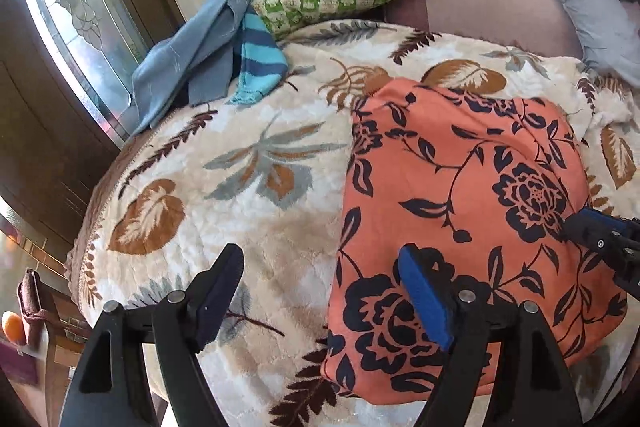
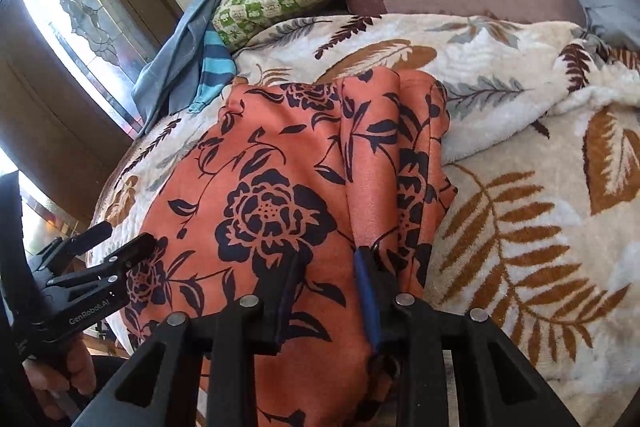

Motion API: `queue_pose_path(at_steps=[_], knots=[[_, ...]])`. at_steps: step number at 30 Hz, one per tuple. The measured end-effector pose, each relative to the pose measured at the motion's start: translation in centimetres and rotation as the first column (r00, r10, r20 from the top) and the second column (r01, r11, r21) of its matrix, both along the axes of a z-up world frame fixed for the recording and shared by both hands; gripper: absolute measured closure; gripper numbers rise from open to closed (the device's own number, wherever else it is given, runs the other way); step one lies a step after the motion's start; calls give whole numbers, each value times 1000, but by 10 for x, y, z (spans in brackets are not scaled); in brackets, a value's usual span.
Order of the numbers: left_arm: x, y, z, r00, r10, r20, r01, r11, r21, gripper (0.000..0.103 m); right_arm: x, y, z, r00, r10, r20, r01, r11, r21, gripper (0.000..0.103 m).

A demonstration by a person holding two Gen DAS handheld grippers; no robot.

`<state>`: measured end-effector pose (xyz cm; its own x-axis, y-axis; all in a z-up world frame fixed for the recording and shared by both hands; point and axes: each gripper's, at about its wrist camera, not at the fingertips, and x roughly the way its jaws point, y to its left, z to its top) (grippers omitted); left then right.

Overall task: Fold small clothes
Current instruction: 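Raise both grippers away from the folded bundle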

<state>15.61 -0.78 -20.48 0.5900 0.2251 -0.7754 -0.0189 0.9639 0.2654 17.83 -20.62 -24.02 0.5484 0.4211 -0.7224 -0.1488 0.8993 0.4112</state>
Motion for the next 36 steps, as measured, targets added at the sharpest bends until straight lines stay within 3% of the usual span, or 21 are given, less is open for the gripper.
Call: queue_pose_path(at_steps=[4,8,12,18,24,30,32,34,36], knots=[[-16,3,39,995,-2,99,1,1000,8,23,-13,-5,23,997,1,72,-5,999,54,69],[-38,11,82,981,9,194,-10,1000,3,22,-34,-8,46,983,-16,181,7,999,51,69],[-63,27,123,957,35,289,-34,999,-9,10,-62,-8,70,963,-28,267,18,999,40,69],[-95,51,177,913,94,397,-86,996,-37,4,-111,1,109,925,-50,377,48,999,14,69],[-121,61,208,881,140,452,-118,990,-75,1,-148,15,134,920,-49,388,63,998,-23,69],[-137,65,221,864,156,479,-128,988,-91,0,-178,26,168,891,-22,453,54,997,-59,67],[-138,66,223,865,157,477,-129,987,-93,0,-186,31,179,877,-3,481,42,997,-71,64],[-140,66,223,865,153,478,-123,988,-94,0,-194,33,186,861,3,509,30,998,-58,43],[-142,66,224,864,151,481,-120,988,-95,0,-200,36,192,847,12,531,17,999,-51,43]])
